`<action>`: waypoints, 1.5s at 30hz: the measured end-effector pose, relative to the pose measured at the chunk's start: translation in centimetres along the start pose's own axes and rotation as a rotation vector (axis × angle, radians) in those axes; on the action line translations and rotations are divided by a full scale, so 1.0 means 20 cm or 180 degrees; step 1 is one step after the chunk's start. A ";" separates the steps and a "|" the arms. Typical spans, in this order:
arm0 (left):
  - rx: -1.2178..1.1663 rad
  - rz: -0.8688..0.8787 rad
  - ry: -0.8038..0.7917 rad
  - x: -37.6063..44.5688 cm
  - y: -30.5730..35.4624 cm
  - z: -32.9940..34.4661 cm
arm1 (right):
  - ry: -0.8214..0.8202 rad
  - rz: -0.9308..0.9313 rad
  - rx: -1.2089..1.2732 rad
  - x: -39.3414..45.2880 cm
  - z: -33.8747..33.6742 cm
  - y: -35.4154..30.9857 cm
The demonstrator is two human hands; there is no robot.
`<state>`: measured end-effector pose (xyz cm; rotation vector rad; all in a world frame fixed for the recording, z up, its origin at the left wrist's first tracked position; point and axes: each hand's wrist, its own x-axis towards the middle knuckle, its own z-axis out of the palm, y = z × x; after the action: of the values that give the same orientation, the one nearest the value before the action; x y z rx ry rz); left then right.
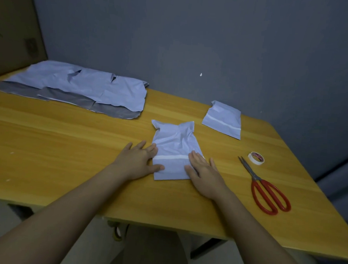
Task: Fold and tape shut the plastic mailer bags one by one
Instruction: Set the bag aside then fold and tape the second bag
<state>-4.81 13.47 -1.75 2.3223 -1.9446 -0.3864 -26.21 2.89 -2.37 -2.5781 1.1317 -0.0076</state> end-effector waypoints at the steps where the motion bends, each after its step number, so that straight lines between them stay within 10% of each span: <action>1: 0.0011 0.0005 0.0009 0.00 0.00 0.00 | -0.0082 0.0024 0.0157 0.00 -0.01 0.00; 9: -0.0039 0.0032 0.0028 -0.01 -0.01 0.01 | -0.0188 0.0282 0.0176 -0.01 -0.03 0.05; 13: -0.0124 0.0082 0.0020 -0.02 -0.01 0.01 | 0.0348 0.0948 0.2519 0.02 -0.19 0.05; 17: -0.0236 0.0125 -0.0003 -0.02 -0.03 0.02 | 0.1228 0.0263 0.1529 0.02 -0.16 -0.07; 22: -0.0568 0.0213 -0.0035 -0.01 -0.07 0.05 | 0.0373 -0.1053 0.0258 0.07 -0.01 -0.33; 34: -0.0638 0.0100 0.0095 -0.01 -0.04 0.05 | -0.0292 -0.0932 0.1199 0.11 0.05 -0.31; 45: -0.0420 0.0042 0.0019 -0.01 -0.03 0.02 | -0.0326 -0.0855 0.0128 0.06 0.06 -0.24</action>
<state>-4.43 13.79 -2.29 2.2257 -1.8699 -0.4903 -21.80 5.39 -2.20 -2.6408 0.7360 0.0387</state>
